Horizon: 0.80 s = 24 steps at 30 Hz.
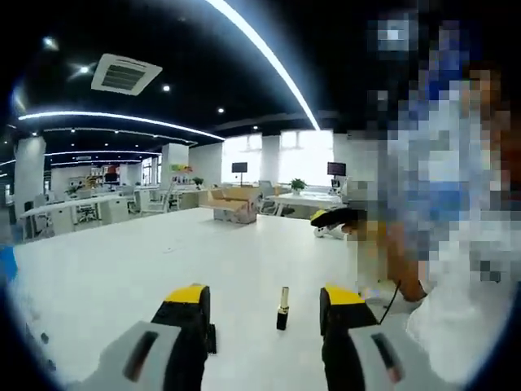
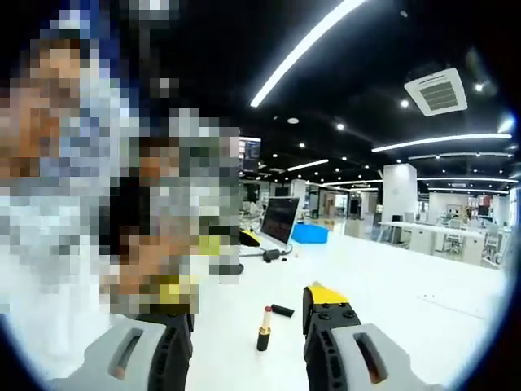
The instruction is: Unscrew the lipstick cap, remove the lipstick, and put the cap back on the lipstick
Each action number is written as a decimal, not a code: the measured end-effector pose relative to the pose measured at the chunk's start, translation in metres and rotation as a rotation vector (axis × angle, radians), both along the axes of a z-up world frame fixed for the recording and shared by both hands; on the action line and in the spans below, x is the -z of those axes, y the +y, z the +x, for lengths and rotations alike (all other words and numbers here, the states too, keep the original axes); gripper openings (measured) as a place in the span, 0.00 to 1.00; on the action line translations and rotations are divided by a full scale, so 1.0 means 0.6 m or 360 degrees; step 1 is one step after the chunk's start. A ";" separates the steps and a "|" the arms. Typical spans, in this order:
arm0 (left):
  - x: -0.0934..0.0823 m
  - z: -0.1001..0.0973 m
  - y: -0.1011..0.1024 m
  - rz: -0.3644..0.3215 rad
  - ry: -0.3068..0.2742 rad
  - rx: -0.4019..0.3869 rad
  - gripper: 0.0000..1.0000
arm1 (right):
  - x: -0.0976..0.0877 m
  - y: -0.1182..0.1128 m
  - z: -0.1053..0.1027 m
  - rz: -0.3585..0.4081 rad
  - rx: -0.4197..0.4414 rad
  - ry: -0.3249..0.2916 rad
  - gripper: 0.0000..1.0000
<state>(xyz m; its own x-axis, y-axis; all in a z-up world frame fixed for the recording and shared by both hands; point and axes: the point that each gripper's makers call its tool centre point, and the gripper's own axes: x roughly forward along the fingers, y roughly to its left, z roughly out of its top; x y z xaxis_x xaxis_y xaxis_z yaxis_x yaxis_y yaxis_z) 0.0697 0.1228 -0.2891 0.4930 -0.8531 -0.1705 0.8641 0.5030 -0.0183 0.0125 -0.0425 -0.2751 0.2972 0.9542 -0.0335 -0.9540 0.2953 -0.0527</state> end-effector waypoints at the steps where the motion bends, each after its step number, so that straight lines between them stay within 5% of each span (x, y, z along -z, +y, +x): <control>1: 0.003 0.012 0.004 0.0054 0.0010 -0.0039 0.55 | 0.001 -0.002 0.002 0.0000 0.0008 0.0001 0.52; 3: 0.010 0.035 0.013 0.0161 0.0029 -0.0118 0.54 | 0.003 -0.006 0.006 0.0001 0.0023 0.0003 0.51; 11: 0.074 0.078 -0.008 0.0499 0.0235 -0.0083 0.50 | 0.011 -0.014 0.018 -0.0005 0.0064 0.0048 0.49; 24: 0.160 0.113 -0.040 0.0858 0.0490 -0.0051 0.40 | 0.022 -0.020 0.027 -0.0006 0.0083 0.0083 0.47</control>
